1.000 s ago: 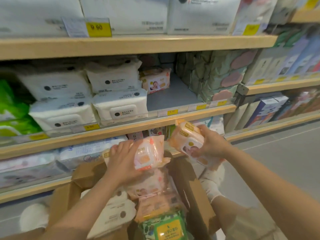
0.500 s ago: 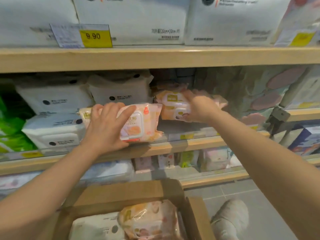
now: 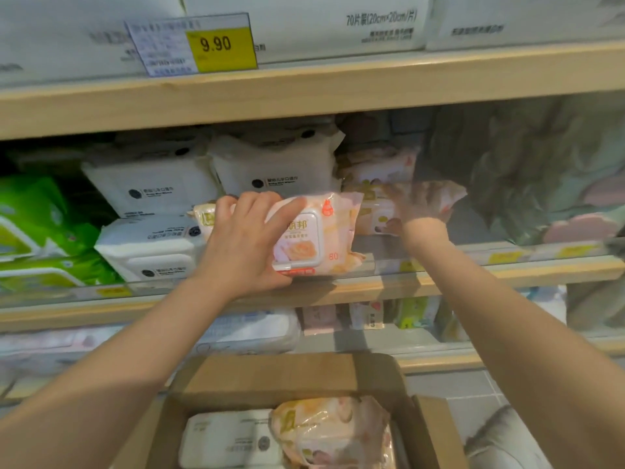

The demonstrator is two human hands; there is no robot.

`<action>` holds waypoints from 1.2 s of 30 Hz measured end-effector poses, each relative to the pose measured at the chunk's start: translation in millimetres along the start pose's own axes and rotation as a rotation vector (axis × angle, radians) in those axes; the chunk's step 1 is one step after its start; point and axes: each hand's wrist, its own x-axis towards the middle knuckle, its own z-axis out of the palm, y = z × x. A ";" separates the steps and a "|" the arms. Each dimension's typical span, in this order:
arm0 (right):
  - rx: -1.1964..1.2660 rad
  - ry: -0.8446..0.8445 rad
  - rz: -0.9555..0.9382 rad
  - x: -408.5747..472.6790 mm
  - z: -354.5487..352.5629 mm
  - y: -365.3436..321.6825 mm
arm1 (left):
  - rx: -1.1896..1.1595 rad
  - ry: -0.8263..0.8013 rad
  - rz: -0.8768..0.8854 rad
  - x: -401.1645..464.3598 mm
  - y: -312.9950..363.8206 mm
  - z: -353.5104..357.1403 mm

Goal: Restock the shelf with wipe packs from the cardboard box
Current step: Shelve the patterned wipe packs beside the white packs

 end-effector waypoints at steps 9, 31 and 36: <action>-0.057 0.012 -0.026 12.0 18.5 -24.6 | -0.028 0.059 0.012 -1.9 -0.1 8.3; 1.172 -0.330 -0.049 -172.9 -56.1 -1.1 | -0.218 0.043 0.098 -40.8 97.4 -2.6; 1.152 -0.188 -0.063 -195.6 -79.8 28.2 | -0.749 -0.045 -0.231 -35.2 92.0 -35.5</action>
